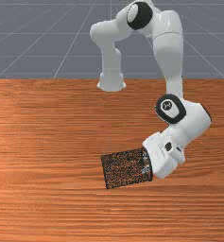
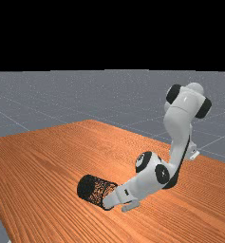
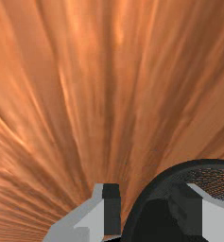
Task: Rotate the holder till the hole upward
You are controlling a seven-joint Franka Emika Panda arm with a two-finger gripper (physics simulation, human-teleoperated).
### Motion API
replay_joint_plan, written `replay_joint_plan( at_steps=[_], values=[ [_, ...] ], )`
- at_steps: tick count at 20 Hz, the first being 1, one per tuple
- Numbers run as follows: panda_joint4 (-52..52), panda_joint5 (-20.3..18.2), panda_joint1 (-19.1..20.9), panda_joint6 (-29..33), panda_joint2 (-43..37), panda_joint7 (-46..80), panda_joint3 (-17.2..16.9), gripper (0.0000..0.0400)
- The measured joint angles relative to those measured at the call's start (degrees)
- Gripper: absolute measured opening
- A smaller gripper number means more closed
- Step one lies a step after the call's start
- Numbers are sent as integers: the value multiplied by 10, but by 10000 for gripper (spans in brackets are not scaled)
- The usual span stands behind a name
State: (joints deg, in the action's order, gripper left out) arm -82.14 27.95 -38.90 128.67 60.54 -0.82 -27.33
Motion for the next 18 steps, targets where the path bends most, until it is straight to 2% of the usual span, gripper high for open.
replay_joint_plan(
  at_steps=[1,4,6,7,8,10,11,12,14,15,16,18],
  values=[
    [-1,1,0,1,0,0,-1,114],
    [2,0,1,-1,-1,0,-3,72],
    [1,-3,3,1,-6,-1,-3,81],
    [-18,4,3,23,-19,-8,-2,76],
    [-27,-18,18,31,-34,-18,15,74],
    [-45,-30,27,43,-57,-34,26,66],
    [-63,-57,53,66,-81,-65,54,67],
    [-68,-58,51,65,-89,-67,52,41],
    [-89,-107,92,86,-119,-120,99,87],
    [-100,-166,137,92,-137,-183,151,103],
    [-104,-186,147,89,-154,-206,163,109],
    [-118,-199,142,78,-187,-215,153,89]
  ],
)
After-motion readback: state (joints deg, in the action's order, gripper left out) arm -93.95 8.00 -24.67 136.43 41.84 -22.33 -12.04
